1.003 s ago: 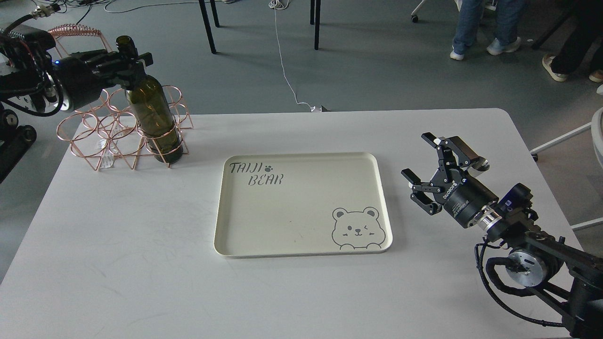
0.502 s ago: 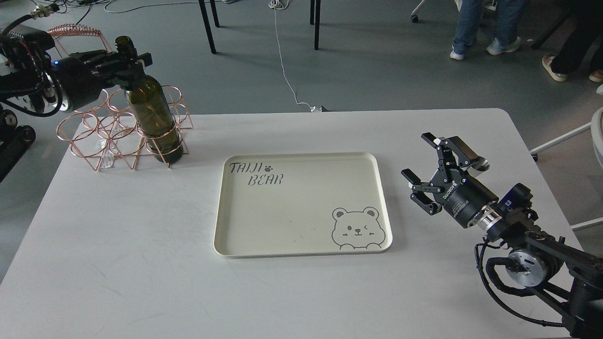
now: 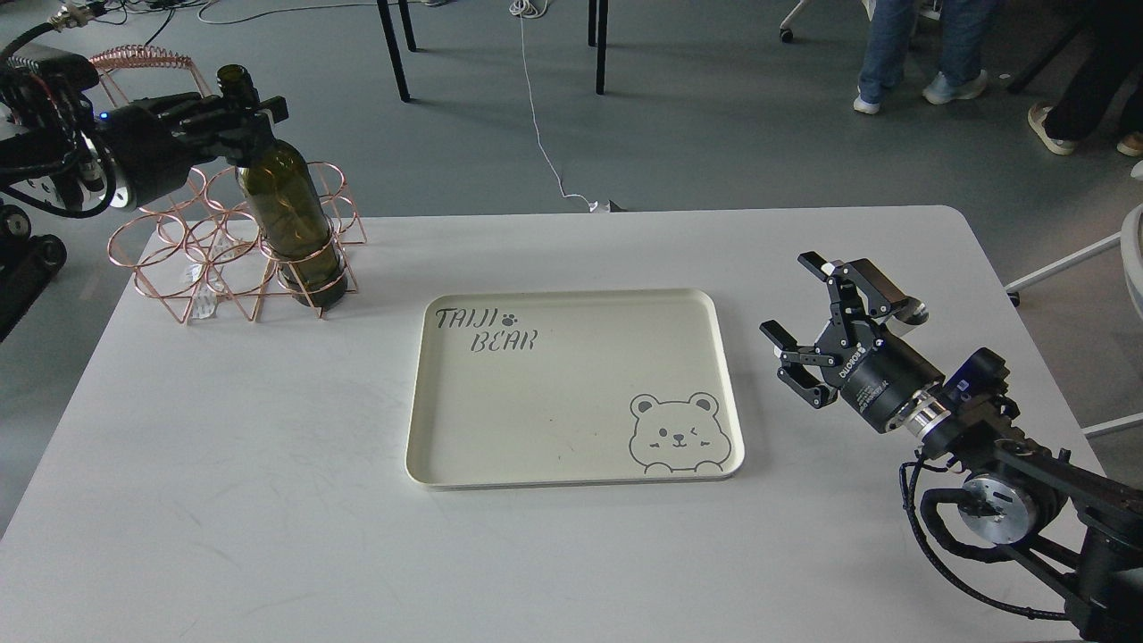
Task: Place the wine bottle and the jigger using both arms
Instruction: 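Hold the bottle in the rack with the left gripper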
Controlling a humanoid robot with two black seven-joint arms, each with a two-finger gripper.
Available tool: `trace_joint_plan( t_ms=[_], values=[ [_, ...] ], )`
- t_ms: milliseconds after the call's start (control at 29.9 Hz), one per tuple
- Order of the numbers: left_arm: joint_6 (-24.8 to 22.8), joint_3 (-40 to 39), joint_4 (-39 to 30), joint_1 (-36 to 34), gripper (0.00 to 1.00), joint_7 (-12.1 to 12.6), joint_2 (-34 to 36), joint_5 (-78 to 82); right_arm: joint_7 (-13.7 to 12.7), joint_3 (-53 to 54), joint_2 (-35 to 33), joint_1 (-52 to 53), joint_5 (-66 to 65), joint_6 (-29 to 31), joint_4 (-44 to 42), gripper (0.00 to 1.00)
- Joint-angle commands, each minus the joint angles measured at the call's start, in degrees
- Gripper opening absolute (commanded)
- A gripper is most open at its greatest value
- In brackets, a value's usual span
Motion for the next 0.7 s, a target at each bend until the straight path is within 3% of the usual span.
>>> trace_joint_plan(
  t_ms=[0,234,268,301,334,368,435,502,669],
  values=[
    [-0.23,0.24,-0.08,0.02,0.02,0.02,-0.08,0.17,0.0,0.0,-0.05,-0.06,0.0,0.0,0.01,0.99],
    [1.09,0.51,0.01,0.11,0.05,0.02,-0.26,0.43,0.0,-0.09,-0.05,-0.5,-0.09,0.0,0.01,0.99],
    [1.09,0.42,0.01,0.11,0.13,0.02,-0.34,0.43,0.0,-0.09,-0.05,-0.58,0.0,0.0,0.01,0.99],
    [1.0,0.42,0.01,0.11,0.34,0.02,-0.35,0.43,0.0,-0.09,-0.05,-0.67,-0.09,0.0,0.01,0.99],
    [0.91,0.42,0.01,0.11,0.61,0.02,-0.35,0.35,0.0,-0.09,-0.05,-0.67,-0.09,0.0,0.01,0.99],
    [0.91,0.42,0.01,0.11,0.77,0.02,-0.35,0.26,0.0,-0.09,-0.05,-0.67,-0.09,0.0,0.01,0.99],
    [1.0,0.42,0.01,0.11,0.82,0.02,-0.35,0.26,0.0,-0.09,-0.05,-0.67,-0.09,0.0,0.01,0.99],
    [1.0,0.42,0.01,0.02,0.99,0.02,-0.26,0.26,0.0,0.0,-0.05,-0.76,-0.35,0.0,0.01,0.99],
    [0.91,0.42,0.01,0.02,0.99,0.02,-0.08,0.26,0.0,0.0,-0.05,-0.76,-0.44,0.0,0.01,0.99]
  ],
)
